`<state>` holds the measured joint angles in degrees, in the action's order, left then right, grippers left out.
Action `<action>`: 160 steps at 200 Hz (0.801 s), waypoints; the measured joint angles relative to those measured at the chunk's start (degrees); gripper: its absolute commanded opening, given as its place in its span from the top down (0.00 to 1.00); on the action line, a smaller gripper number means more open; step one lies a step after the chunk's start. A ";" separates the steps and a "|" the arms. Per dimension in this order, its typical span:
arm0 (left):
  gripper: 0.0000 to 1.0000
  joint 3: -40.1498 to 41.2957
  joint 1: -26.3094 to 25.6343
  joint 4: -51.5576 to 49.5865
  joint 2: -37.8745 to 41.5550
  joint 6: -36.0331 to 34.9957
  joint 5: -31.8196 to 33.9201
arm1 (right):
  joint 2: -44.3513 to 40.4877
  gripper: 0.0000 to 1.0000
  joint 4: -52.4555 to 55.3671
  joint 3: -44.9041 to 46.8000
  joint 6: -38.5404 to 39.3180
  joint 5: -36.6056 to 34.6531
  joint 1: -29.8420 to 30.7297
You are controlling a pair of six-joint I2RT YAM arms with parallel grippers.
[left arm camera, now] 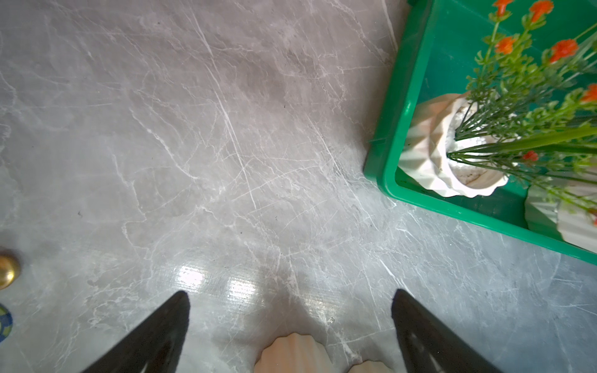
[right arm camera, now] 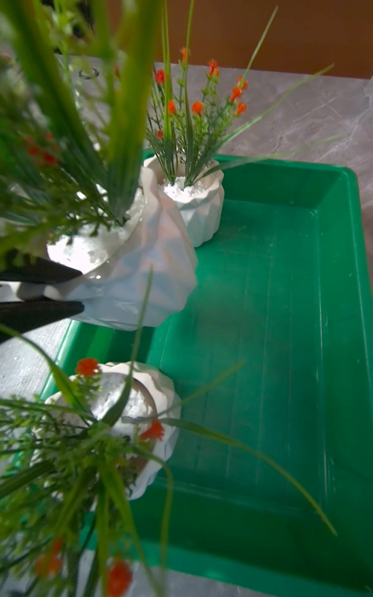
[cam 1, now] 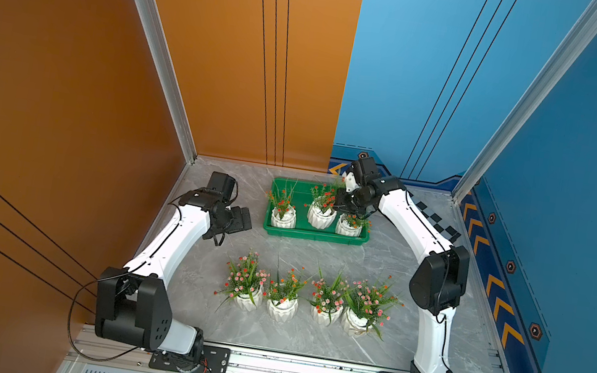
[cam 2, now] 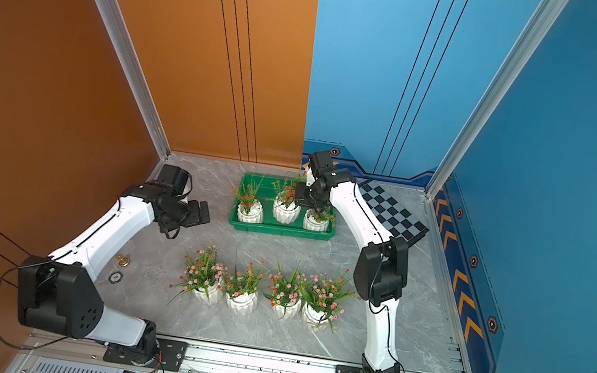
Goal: Put the potted gypsophila into the storage box
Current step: Place the baby's breath potted plant at the storage box.
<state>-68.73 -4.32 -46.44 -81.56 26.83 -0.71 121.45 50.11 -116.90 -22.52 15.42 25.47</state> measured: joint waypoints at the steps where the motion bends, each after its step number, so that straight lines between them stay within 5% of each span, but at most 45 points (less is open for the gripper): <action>1: 0.02 0.00 0.02 0.00 0.02 0.00 0.00 | 0.07 0.90 0.00 -0.02 0.00 0.00 -0.02; 160: 0.02 0.00 0.50 0.02 -0.15 0.02 -0.44 | 2.97 0.90 -0.70 3.17 1.86 -0.85 -2.14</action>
<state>-68.73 -3.81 -46.41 -81.71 26.85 -1.15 124.42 49.41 -113.73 -20.67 14.57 23.33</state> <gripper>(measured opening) 0.983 0.108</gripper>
